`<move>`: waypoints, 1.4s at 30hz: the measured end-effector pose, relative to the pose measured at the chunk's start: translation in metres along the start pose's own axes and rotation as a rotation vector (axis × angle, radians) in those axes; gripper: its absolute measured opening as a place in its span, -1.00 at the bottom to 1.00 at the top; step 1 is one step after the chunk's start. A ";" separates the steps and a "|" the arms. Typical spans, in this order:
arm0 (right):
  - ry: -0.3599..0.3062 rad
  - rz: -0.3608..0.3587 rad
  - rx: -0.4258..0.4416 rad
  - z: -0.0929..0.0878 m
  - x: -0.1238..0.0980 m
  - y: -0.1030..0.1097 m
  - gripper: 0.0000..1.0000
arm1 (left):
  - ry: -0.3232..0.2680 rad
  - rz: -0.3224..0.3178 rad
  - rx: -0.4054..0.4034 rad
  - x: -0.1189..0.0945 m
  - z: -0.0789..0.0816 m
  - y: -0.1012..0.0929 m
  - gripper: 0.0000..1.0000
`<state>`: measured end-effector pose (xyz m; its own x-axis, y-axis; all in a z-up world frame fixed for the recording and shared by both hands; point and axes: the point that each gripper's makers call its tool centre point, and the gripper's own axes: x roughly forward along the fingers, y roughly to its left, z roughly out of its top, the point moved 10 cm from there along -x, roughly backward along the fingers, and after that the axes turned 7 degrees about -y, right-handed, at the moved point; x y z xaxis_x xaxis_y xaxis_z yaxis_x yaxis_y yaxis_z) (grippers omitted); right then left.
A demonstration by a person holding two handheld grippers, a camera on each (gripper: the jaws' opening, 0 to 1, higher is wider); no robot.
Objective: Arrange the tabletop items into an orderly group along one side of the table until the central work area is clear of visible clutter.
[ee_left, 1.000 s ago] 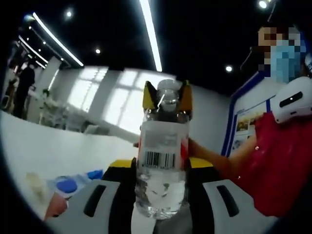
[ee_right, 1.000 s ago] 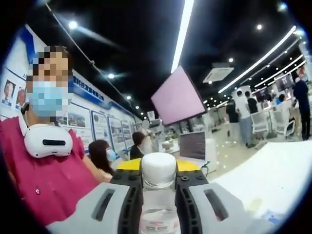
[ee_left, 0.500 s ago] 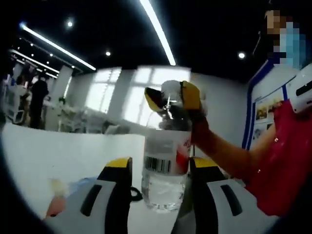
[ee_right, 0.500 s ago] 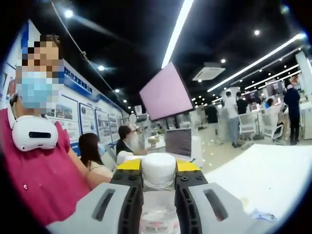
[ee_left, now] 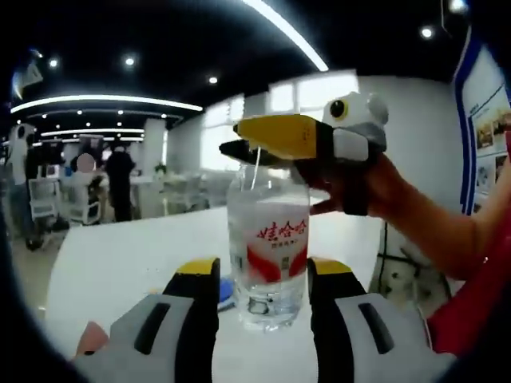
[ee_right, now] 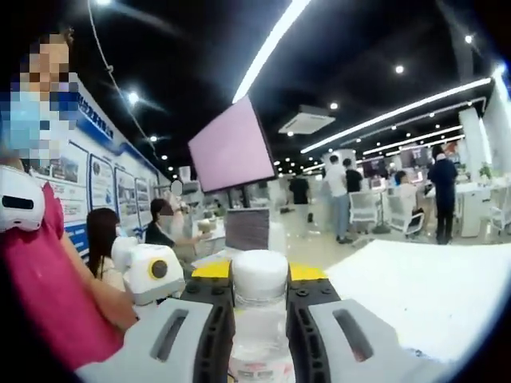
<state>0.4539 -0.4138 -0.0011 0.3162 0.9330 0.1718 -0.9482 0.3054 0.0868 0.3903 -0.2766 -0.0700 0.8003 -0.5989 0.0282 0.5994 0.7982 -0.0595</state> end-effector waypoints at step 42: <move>-0.036 -0.257 -0.082 -0.012 0.044 0.001 -0.55 | 0.021 0.252 0.101 0.022 -0.001 0.027 -0.27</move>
<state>0.4663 -0.3702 -0.0048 0.5467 0.8156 0.1897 -0.8351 0.5476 0.0523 0.4238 -0.2682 -0.0715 0.9248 -0.3805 0.0046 0.3801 0.9242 0.0374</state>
